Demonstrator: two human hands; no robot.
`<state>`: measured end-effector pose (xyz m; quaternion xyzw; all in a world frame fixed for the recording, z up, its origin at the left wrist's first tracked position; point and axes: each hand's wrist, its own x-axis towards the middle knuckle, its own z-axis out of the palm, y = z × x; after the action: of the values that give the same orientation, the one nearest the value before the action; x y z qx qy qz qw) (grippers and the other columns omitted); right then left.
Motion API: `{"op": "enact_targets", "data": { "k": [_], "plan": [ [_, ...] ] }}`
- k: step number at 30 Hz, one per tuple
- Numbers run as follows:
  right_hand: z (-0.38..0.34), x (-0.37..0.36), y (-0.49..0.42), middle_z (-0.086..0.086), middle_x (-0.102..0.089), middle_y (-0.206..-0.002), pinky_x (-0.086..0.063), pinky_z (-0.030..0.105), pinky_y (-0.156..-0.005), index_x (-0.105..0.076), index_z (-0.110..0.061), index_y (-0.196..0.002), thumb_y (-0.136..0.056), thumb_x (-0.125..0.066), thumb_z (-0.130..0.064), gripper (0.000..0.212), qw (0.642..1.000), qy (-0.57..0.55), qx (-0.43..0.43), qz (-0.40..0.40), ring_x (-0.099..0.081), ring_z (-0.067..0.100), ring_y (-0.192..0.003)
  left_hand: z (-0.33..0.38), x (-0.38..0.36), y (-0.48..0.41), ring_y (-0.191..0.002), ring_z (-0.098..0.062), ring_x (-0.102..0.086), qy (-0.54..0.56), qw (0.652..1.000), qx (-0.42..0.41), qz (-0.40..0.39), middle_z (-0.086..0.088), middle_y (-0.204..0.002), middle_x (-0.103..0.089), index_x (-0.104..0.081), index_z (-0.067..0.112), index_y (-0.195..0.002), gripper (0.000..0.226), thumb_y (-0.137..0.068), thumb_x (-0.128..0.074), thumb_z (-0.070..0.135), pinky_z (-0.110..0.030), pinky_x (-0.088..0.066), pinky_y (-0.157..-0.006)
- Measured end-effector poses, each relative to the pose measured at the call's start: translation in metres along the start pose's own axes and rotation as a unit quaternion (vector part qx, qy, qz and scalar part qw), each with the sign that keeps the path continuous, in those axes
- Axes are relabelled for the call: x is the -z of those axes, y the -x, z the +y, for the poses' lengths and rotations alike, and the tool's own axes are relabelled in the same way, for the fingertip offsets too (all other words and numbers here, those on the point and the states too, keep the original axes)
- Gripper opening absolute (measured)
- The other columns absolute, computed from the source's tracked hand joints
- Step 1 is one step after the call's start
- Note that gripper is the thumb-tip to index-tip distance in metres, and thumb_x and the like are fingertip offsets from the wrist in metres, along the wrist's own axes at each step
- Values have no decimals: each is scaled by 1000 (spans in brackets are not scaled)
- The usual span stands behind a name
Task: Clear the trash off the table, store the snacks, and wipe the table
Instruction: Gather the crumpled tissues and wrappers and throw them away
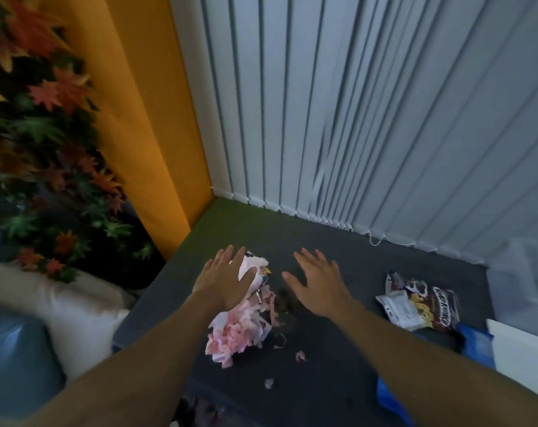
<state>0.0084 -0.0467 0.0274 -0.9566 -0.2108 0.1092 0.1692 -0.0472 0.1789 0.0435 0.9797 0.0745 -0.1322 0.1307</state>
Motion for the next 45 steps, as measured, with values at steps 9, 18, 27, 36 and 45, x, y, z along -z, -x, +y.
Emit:
{"op": "enact_targets", "data": {
  "k": [9,18,27,36,45],
  "plan": [
    [71,24,16,-2,-15,-165,-8,51,-123,-23,-25,-156,-97,-28,-67,73,998,-3,-58,30,-7,23,-153,77,-3,-42,-155,-25,-2,-16,997,-77,-17,-5,-168,-2,-6,25,-161,70,-102,-22,60,-44,-9,-125],
    [101,40,43,-2,-15,-165,-8,51,-123,-22,-26,-156,-97,-27,-68,73,983,-16,-168,75,-7,24,-153,126,2,-77,-155,-26,-4,-46,980,-188,-34,-6,-168,-3,-6,24,-161,70,-102,-22,59,-45,-10,-125],
    [105,40,87,2,-26,-162,-17,49,-121,-33,-25,-153,-96,-36,-66,70,949,-44,-273,153,-19,26,-150,157,3,-85,-155,-25,-4,-58,954,-288,-60,-6,-168,-3,-5,22,-161,70,-103,-24,57,-42,-9,-125],
    [103,26,142,-1,-33,-159,-23,53,-118,-34,-27,-151,-92,-28,-70,73,914,-52,-356,185,-26,25,-147,187,-19,-76,-155,-23,-4,-55,926,-360,-97,-3,-169,-3,-5,24,-161,71,-102,-27,58,-41,-10,-124],
    [131,35,175,3,-26,-162,-21,52,-119,-30,-25,-152,-97,-36,-65,68,903,-46,-387,181,-19,29,-150,222,-36,-61,-154,-23,-9,-58,917,-382,-102,-4,-168,-5,-7,25,-161,73,-101,-29,59,-42,-14,-124]
  ]
}}
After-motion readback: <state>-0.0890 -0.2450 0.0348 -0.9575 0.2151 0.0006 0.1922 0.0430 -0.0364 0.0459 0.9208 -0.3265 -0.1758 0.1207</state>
